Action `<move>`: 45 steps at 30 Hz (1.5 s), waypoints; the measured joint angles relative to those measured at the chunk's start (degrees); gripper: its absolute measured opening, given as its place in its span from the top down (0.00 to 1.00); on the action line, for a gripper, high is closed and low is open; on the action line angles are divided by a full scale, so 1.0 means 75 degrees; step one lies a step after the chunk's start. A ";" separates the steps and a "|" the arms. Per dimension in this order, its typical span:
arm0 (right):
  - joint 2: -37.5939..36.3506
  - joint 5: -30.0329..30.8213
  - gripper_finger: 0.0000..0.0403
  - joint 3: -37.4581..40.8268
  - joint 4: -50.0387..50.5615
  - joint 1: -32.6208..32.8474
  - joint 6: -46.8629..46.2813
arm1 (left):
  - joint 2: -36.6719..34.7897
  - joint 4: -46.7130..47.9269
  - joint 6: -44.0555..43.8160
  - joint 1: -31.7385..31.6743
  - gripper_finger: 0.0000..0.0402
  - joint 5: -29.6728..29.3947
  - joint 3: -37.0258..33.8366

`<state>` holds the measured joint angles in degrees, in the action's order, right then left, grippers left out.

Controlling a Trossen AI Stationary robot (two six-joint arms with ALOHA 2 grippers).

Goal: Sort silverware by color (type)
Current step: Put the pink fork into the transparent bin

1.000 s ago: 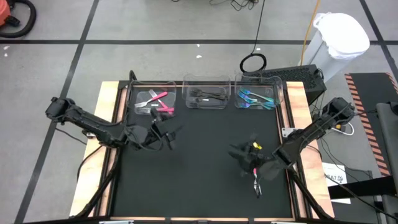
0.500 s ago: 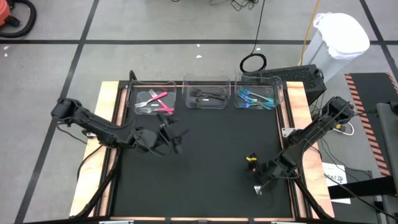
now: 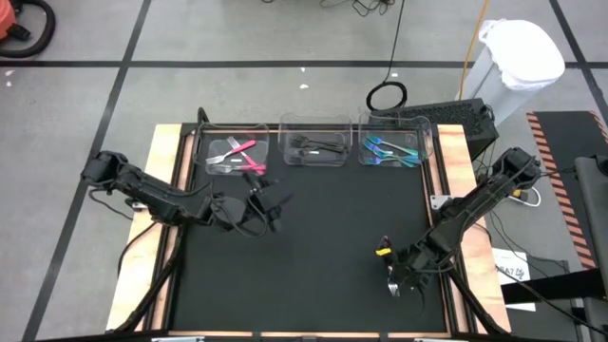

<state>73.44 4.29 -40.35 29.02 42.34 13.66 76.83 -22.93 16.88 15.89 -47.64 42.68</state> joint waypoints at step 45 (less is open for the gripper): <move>0.1551 -0.0149 0.64 -0.1251 0.2549 -0.0579 0.2482 | -0.0008 0.0174 -0.0031 -0.0022 0.41 0.0000 -0.0003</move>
<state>85.08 3.18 -49.73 48.14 38.00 32.27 76.77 -21.63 16.64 15.73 -47.64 42.65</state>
